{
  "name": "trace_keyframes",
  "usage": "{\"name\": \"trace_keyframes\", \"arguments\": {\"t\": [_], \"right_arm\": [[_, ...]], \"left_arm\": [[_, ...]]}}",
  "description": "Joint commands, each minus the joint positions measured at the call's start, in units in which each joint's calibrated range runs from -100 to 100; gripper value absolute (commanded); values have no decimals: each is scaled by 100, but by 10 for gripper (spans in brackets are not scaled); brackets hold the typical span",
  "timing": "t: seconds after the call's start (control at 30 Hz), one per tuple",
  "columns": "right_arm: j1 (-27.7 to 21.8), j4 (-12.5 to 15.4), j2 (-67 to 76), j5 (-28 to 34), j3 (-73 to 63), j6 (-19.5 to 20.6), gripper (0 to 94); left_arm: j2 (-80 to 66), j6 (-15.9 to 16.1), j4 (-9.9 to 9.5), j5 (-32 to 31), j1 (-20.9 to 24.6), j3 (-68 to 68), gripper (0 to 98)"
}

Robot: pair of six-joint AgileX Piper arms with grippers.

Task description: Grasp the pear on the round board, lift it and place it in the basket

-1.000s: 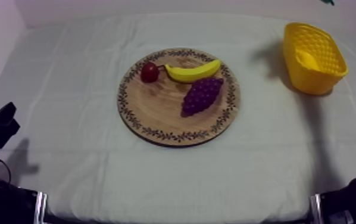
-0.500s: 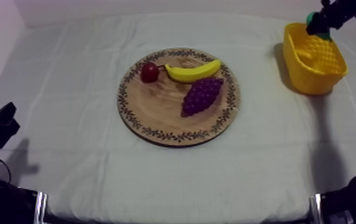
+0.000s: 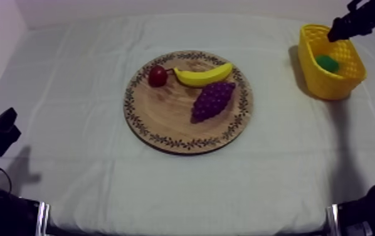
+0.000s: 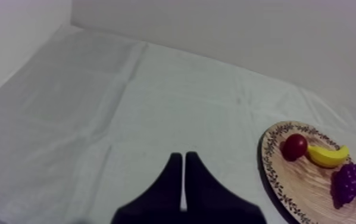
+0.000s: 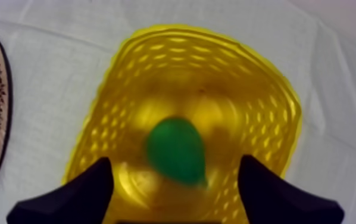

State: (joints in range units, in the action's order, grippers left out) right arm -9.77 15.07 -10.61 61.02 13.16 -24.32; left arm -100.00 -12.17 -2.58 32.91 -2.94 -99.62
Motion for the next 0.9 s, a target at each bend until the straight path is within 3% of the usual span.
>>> {"name": "trace_keyframes", "arguments": {"t": [0.0,0.27,0.47,0.7,0.87], "right_arm": [[73,-127,475,-27,221,291,646],[214,-348,2127,-123,919,820,603],[581,-856,3504,-237,1679,1412,544],[1169,-1572,5447,-380,2789,2146,403],[1217,-1783,6708,-392,3401,2391,271]], "left_arm": [[0,-2,2,-1,1,-5,1],[0,-2,2,-1,1,-5,1],[0,-2,2,-1,1,-5,1],[0,-2,2,-1,1,-5,1],[0,-2,2,-1,1,-5,1]]}}
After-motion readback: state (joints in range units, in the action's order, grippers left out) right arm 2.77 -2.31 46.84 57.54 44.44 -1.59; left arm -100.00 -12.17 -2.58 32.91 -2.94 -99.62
